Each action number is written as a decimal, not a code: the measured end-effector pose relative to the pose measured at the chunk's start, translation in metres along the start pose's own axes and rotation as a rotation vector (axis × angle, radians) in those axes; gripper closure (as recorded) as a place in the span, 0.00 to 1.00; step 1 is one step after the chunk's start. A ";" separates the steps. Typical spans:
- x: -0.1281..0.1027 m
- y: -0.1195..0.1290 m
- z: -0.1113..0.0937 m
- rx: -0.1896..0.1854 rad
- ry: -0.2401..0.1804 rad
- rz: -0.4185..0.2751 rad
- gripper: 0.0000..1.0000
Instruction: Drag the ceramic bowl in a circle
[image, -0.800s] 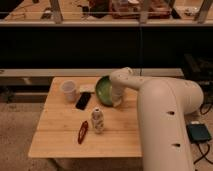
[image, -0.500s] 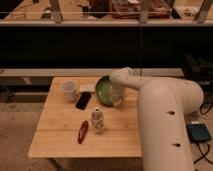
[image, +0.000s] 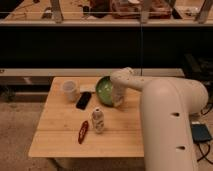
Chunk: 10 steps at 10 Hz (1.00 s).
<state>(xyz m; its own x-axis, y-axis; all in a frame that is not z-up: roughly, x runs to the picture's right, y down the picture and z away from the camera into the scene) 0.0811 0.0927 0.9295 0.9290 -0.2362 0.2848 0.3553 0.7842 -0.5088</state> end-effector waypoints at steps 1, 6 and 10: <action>0.009 0.013 -0.007 0.002 0.008 0.016 1.00; 0.057 0.084 -0.031 0.009 0.061 0.110 1.00; 0.067 0.134 -0.043 0.009 0.087 0.155 1.00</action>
<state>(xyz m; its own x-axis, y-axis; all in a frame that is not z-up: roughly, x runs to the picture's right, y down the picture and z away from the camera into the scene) 0.1955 0.1573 0.8460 0.9783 -0.1604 0.1313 0.2061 0.8203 -0.5336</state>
